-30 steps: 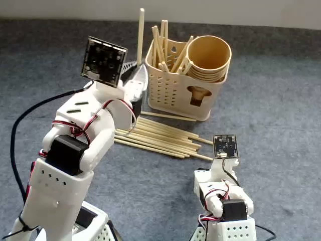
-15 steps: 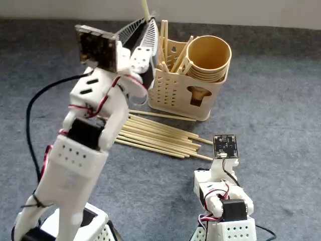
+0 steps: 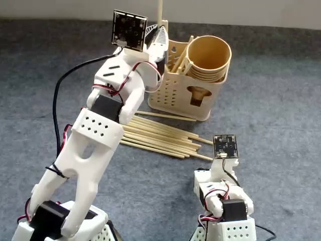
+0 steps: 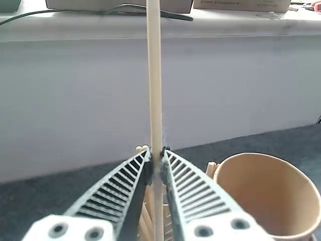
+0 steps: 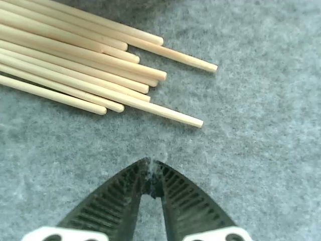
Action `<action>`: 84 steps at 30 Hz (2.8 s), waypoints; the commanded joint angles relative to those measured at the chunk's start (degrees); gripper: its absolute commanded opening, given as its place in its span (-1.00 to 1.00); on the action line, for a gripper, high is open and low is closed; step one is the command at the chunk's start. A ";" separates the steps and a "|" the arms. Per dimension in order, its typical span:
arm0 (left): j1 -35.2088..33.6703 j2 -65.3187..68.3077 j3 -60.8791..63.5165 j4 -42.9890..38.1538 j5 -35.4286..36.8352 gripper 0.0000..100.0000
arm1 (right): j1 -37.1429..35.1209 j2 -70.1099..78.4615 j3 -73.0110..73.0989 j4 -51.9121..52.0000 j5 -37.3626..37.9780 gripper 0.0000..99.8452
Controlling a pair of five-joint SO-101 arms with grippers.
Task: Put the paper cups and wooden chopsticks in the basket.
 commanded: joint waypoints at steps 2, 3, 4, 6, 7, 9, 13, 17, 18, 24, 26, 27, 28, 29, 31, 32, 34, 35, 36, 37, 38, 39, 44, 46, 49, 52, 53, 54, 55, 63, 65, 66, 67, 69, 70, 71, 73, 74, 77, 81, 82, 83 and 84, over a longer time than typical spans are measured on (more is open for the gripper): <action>-0.84 -0.57 -4.62 -0.97 0.18 -0.99 | 0.48 -1.10 8.13 0.48 0.09 -0.99; -1.45 -0.57 -5.41 -0.97 0.18 -0.99 | 0.48 -1.10 8.13 0.48 0.09 -0.99; -2.07 -0.57 -6.37 -0.88 0.18 -0.99 | 0.48 -1.10 8.13 0.48 0.09 -0.99; -3.65 -0.57 -7.96 -0.88 0.18 -0.99 | 0.48 -1.10 8.13 0.48 0.09 -0.99; -4.70 -0.57 -8.48 -0.88 0.26 -0.99 | 0.48 -1.10 8.13 0.48 0.09 -0.99; -6.02 -0.57 -9.19 -0.88 0.44 -0.99 | 0.48 -1.10 8.13 0.48 0.09 -0.99; -6.37 -0.13 -7.96 -1.14 0.53 -0.99 | 0.48 -1.10 8.13 0.48 0.00 -0.99; -6.11 0.04 -4.79 -7.38 0.53 -0.99 | 0.48 -1.10 8.13 0.48 0.00 -0.99; -6.02 0.04 -4.26 -9.14 0.53 -0.99 | 0.48 -1.10 8.13 0.48 0.00 -0.99; -5.93 0.22 -3.47 -11.16 0.53 -0.99 | 0.48 -1.10 8.13 0.48 0.00 -0.99; -5.93 0.22 -2.07 -11.16 0.62 -0.99 | 0.48 -1.10 8.13 0.48 0.00 -0.99; -5.93 0.22 -0.84 -11.25 0.62 -0.99 | 0.48 -1.10 8.13 0.48 0.00 -0.99; -5.41 0.13 0.04 -11.25 0.70 -0.99 | 0.48 -1.10 8.13 0.48 0.00 -0.99; -4.70 0.13 1.01 -11.25 0.79 -0.99 | 0.48 -1.10 8.13 0.48 0.00 -0.99; -3.91 0.13 3.03 -11.25 2.29 -0.99 | 0.48 -1.10 8.13 0.48 0.00 -0.99; -3.82 0.13 3.74 -11.34 2.81 -0.99 | 0.48 -1.10 8.13 0.48 0.00 -0.99; -3.82 0.13 4.70 -11.34 2.90 -0.99 | 0.48 -1.10 8.13 0.48 0.00 -0.99; -3.82 0.13 4.79 -11.34 2.90 -0.99 | 0.48 -1.10 8.13 0.48 0.00 -0.99; -4.00 0.13 4.88 -11.34 2.90 -0.99 | 0.48 -1.10 8.13 0.48 0.00 -0.99; -4.09 0.13 4.88 -11.34 2.90 -0.99 | 0.48 -1.10 8.13 0.48 0.00 -0.99; -4.09 0.13 4.88 -11.34 2.99 -0.99 | 0.48 -1.10 8.13 0.48 0.00 -0.99; -4.09 0.04 4.88 -11.25 2.99 -0.99 | 0.48 -1.10 8.13 0.48 0.00 -0.99; -3.74 -0.40 6.20 -11.08 2.99 -0.99 | 0.48 -1.10 8.13 0.48 0.09 -0.99; -4.18 -0.48 7.69 -11.08 2.99 -0.99 | 0.48 -1.10 8.13 0.48 0.09 -0.99; -5.49 -0.57 9.01 -11.08 2.90 -0.99 | 0.48 -1.10 8.13 0.48 0.09 -0.99; -6.73 -0.57 9.01 -11.08 2.99 -0.99 | 0.48 -1.10 8.13 0.48 0.09 -0.99; -6.73 -0.57 8.84 -11.08 2.99 -0.99 | 0.48 -1.10 8.13 0.48 0.09 -0.99; -6.73 -1.01 8.40 -11.08 3.08 -0.99 | 0.48 -1.10 8.13 0.48 0.09 -0.99; -6.37 -1.80 8.13 -11.08 3.08 -0.99 | 0.48 -1.10 8.13 0.48 0.09 -0.99; -1.10 -8.31 8.22 -11.08 2.99 -0.99 | 0.48 -1.10 8.13 0.48 0.09 -0.99; -0.13 -7.34 8.22 -11.25 2.90 -0.99 | 0.48 -1.10 8.13 0.48 0.09 -0.99; -0.04 -6.46 8.13 -11.25 2.81 -0.99 | 0.48 -1.10 8.13 0.48 0.09 -0.99; -0.04 -5.58 7.87 -11.25 2.81 -0.99 | 0.48 -1.10 8.13 0.48 0.09 -0.99; -0.31 -4.44 7.52 -11.34 2.64 -0.99 | 0.48 -1.10 8.13 0.48 0.09 -0.99; -0.84 -3.91 7.16 -11.34 2.64 -0.99 | 0.48 -1.10 8.13 0.48 0.09 -0.99; -1.01 -3.74 6.81 -11.34 2.64 -0.99 | 0.48 -1.10 8.13 0.48 0.09 -0.99; -1.19 -3.12 6.64 -11.25 2.64 -0.99 | 0.48 -1.10 8.13 0.48 0.09 -0.99; -1.36 -3.12 6.73 -11.16 2.64 -0.99 | 0.48 -1.10 8.13 0.48 0.09 -0.99; -1.45 -3.03 9.01 -11.25 2.55 -0.99 | 0.48 -1.10 8.13 0.48 0.09 -0.99; -1.27 -3.47 10.68 -10.90 2.55 -0.96 | 0.48 -1.10 8.13 0.48 0.09 -0.99; -1.27 -3.56 10.77 -10.02 2.55 -0.91 | 0.48 -1.10 8.13 0.48 0.09 -0.99; -1.36 -3.56 10.51 -8.18 2.55 -0.86 | 0.48 -1.10 8.13 0.48 0.09 -0.99; -1.45 -3.56 10.07 -6.07 2.55 -0.81 | 0.48 -1.10 8.13 0.48 0.09 -0.99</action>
